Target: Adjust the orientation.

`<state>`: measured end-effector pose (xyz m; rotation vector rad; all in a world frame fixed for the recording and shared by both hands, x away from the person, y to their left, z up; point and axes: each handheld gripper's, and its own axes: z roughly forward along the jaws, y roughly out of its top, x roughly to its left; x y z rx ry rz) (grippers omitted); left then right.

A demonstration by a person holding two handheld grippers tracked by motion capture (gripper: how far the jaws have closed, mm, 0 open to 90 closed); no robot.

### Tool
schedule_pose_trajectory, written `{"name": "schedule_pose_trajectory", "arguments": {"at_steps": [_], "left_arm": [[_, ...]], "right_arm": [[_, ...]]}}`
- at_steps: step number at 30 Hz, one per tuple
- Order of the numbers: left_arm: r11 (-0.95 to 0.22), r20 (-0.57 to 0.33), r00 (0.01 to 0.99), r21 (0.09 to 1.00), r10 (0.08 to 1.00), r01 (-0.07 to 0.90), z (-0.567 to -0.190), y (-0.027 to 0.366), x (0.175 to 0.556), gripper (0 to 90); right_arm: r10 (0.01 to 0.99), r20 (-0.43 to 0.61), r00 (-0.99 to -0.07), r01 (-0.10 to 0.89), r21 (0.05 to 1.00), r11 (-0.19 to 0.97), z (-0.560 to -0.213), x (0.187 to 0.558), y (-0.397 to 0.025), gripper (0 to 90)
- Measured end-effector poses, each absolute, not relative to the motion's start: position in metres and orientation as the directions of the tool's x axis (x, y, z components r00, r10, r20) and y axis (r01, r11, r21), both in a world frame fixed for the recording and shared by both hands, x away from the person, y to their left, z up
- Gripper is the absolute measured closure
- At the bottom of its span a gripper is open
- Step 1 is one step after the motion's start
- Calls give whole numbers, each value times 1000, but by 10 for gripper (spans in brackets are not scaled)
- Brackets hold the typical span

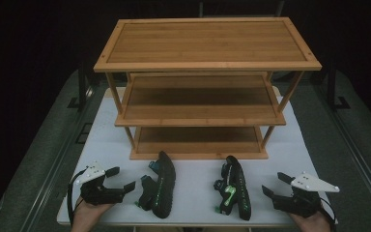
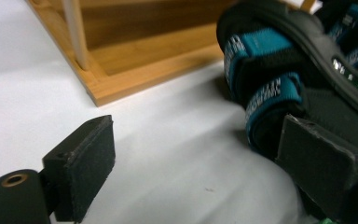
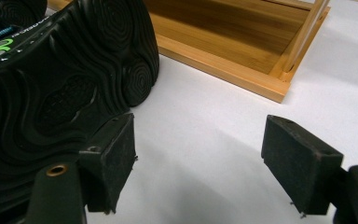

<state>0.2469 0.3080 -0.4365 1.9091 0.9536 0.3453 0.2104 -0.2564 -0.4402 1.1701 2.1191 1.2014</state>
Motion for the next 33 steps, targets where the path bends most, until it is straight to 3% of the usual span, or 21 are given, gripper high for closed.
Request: {"name": "schedule_pose_trajectory", "arguments": {"at_steps": [7, 26, 33], "left_arm": [[-302, -145, 682, 817, 716, 491, -441, 300, 248, 140], [-363, -199, 750, 779, 631, 512, -449, 269, 259, 490], [-355, -207, 765, 792, 610, 497, -446, 264, 259, 542]], "right_arm": [[831, 36, -555, 460, 846, 271, -441, 210, -256, 253], [820, 27, -571, 453, 844, 287, -441, 210, -250, 253], [819, 28, -573, 453, 843, 288, -441, 210, -250, 253]]}}
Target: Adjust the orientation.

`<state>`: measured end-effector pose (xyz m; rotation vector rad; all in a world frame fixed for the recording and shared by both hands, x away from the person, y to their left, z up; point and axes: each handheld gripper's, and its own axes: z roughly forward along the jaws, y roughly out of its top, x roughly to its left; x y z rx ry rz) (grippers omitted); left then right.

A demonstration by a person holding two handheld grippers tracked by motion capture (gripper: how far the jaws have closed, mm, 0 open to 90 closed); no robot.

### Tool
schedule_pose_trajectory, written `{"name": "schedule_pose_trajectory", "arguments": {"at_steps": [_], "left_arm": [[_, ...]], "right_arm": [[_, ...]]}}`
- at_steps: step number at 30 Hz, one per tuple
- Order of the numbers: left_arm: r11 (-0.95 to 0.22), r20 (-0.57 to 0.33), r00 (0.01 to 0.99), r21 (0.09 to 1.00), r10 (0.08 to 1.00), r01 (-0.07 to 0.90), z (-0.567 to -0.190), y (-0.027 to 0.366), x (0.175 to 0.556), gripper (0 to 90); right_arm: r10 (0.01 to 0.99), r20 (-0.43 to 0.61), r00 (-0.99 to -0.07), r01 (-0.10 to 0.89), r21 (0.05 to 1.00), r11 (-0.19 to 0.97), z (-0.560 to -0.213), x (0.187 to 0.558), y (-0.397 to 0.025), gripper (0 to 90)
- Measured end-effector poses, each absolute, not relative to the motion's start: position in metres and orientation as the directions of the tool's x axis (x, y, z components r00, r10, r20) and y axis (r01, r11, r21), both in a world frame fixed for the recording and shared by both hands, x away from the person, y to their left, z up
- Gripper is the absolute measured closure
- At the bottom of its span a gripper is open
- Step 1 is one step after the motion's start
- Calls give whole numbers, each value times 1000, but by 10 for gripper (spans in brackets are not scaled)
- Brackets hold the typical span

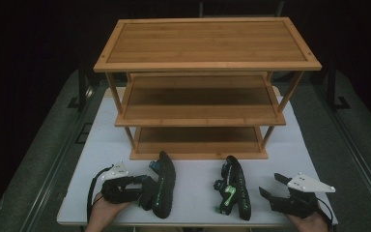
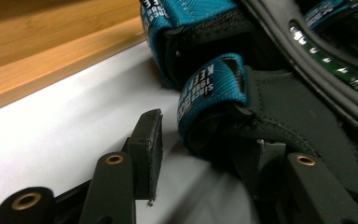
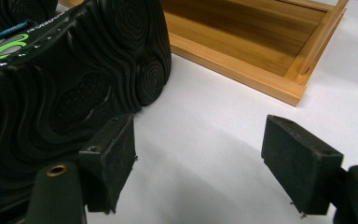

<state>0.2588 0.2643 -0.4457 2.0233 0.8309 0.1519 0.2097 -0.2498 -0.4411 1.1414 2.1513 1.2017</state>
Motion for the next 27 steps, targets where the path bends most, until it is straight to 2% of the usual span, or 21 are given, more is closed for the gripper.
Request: {"name": "schedule_pose_trajectory", "arguments": {"at_steps": [19, 27], "left_arm": [[-335, -217, 803, 826, 555, 454, -427, 248, 259, 569], [-303, -295, 813, 820, 502, 485, -424, 241, 268, 545]], "right_arm": [[821, 25, -570, 447, 848, 284, -439, 210, -247, 253], [822, 26, -569, 446, 849, 283, -439, 209, -248, 254]]}}
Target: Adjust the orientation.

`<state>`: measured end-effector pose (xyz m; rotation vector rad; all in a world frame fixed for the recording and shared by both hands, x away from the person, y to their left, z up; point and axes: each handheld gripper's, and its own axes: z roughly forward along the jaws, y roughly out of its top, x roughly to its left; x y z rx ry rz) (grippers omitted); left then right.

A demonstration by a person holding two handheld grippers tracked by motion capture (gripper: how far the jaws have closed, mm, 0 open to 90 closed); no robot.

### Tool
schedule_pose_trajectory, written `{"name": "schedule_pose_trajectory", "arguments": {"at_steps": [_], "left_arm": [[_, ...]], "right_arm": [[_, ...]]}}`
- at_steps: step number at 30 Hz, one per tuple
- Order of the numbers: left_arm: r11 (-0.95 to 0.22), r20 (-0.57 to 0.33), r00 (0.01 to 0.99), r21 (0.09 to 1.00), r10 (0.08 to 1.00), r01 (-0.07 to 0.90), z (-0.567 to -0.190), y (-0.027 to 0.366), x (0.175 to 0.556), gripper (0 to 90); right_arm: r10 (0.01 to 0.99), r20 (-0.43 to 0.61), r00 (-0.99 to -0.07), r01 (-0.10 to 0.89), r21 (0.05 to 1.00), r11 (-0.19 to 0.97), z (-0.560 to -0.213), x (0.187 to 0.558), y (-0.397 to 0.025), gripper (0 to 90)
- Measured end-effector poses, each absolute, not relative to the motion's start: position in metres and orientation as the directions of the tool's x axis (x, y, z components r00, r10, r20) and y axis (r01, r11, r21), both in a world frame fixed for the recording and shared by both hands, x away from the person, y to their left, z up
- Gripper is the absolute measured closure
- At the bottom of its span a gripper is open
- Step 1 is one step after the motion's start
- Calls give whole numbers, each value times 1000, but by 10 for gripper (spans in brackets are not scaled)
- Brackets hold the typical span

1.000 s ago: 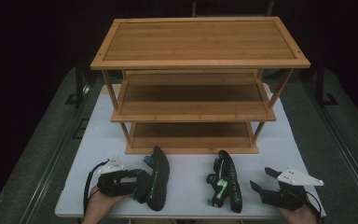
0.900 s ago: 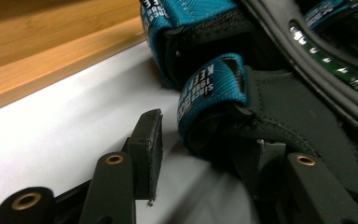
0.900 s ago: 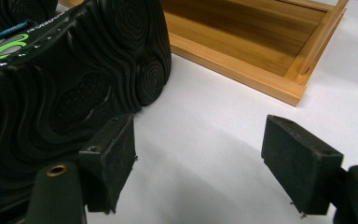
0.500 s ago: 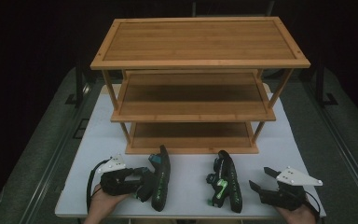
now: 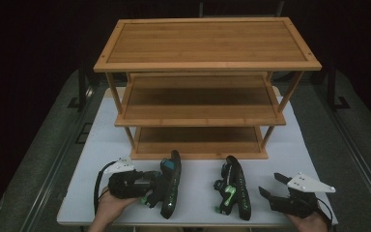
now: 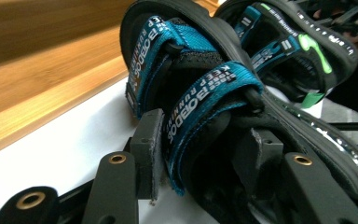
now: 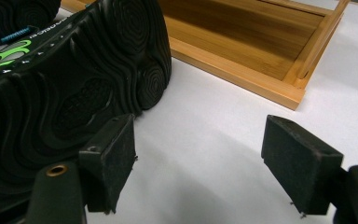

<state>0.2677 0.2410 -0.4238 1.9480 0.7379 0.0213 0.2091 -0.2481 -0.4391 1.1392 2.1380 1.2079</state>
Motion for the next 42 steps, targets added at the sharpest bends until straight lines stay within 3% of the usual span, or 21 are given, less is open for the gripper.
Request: {"name": "schedule_pose_trajectory", "arguments": {"at_steps": [13, 42], "left_arm": [[-249, -410, 770, 780, 489, 574, -426, 233, 276, 461], [-214, -482, 743, 753, 464, 622, -429, 227, 281, 409]], "right_arm": [[822, 17, -570, 440, 851, 287, -438, 208, -248, 254], [815, 2, -580, 435, 846, 308, -438, 207, -245, 255]]}}
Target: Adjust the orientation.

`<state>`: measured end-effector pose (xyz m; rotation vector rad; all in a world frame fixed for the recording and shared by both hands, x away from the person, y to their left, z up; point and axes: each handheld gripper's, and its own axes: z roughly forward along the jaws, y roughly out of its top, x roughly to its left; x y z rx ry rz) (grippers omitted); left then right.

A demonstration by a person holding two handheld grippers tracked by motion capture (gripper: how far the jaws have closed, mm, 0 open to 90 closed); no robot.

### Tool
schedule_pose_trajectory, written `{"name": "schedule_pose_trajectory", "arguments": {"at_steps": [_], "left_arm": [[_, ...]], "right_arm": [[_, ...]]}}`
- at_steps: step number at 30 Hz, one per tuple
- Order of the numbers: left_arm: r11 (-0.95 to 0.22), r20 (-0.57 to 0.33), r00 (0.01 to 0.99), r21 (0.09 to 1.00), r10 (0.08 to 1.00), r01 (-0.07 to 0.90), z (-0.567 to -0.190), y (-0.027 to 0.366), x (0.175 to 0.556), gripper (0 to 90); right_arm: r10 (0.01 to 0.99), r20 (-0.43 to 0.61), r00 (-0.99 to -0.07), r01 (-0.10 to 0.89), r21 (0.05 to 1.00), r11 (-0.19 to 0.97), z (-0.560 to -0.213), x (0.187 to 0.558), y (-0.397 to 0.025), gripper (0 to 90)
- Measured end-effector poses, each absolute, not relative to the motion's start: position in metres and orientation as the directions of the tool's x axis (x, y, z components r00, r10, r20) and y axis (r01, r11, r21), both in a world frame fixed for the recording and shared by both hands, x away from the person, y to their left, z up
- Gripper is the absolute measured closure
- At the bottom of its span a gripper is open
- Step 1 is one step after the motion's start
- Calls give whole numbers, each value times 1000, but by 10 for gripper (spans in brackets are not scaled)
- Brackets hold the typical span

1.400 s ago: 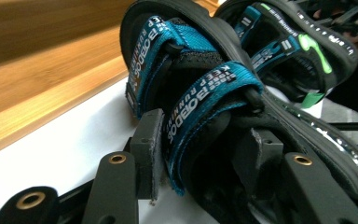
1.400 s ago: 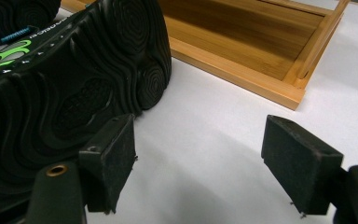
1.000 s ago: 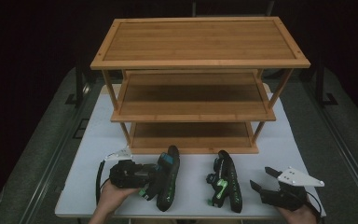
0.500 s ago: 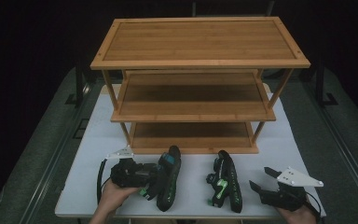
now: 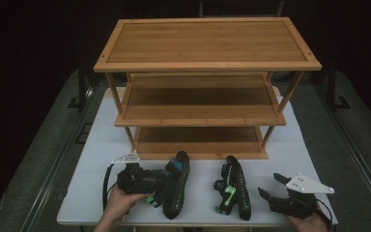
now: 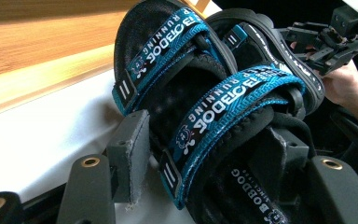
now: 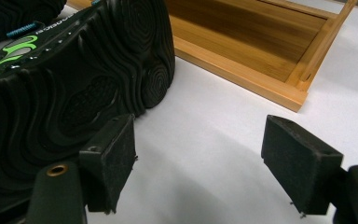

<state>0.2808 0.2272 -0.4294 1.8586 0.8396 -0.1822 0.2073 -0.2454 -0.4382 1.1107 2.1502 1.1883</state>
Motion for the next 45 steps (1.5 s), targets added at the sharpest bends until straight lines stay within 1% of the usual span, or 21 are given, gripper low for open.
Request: {"name": "schedule_pose_trajectory", "arguments": {"at_steps": [3, 9, 16, 21, 26, 30, 31, 33, 34, 35, 36, 37, 38, 40, 42, 45], "left_arm": [[-206, -493, 737, 748, 464, 630, -430, 225, 281, 405], [-237, -444, 756, 764, 481, 600, -425, 218, 279, 415], [-216, -478, 742, 753, 470, 622, -429, 220, 281, 401], [-206, -481, 737, 754, 476, 624, -428, 218, 281, 400], [-222, -452, 747, 763, 487, 607, -427, 213, 278, 385], [-229, -447, 750, 763, 487, 604, -427, 211, 279, 382], [-210, -463, 754, 770, 466, 602, -428, 211, 279, 380], [-194, -472, 751, 772, 462, 605, -429, 210, 278, 376], [-202, -464, 758, 776, 459, 597, -429, 207, 277, 376], [-235, -457, 779, 776, 429, 585, -431, 199, 276, 324], [-253, -436, 784, 779, 441, 575, -431, 195, 274, 350], [-253, -436, 784, 779, 441, 575, -431, 195, 274, 358], [-291, -390, 793, 780, 468, 555, -431, 189, 272, 358], [-283, -399, 794, 781, 458, 556, -432, 185, 272, 354], [-306, -373, 797, 779, 476, 547, -432, 182, 271, 354], [-301, -361, 797, 786, 484, 539, -432, 182, 270, 353]], "right_arm": [[814, 1, -581, 435, 846, 310, -438, 208, -245, 255], [813, -3, -582, 434, 845, 313, -438, 207, -244, 257], [813, -4, -583, 434, 844, 315, -439, 208, -244, 258], [811, -8, -585, 434, 841, 322, -439, 208, -243, 260], [809, -11, -587, 432, 841, 325, -439, 208, -243, 261], [809, -12, -588, 431, 842, 326, -439, 207, -243, 261], [809, -13, -588, 430, 842, 326, -439, 207, -243, 261], [809, -13, -588, 429, 843, 325, -438, 207, -243, 260], [809, -13, -588, 429, 843, 325, -438, 207, -243, 260], [809, -15, -588, 427, 843, 327, -438, 207, -243, 260], [809, -16, -588, 426, 844, 327, -438, 207, -243, 261], [809, -16, -588, 426, 844, 327, -438, 207, -243, 261], [809, -17, -588, 425, 844, 328, -438, 207, -243, 261], [809, -15, -588, 424, 846, 324, -437, 206, -243, 261], [810, -18, -587, 421, 847, 324, -436, 205, -243, 261], [810, -14, -586, 420, 850, 318, -436, 205, -243, 261]]}}
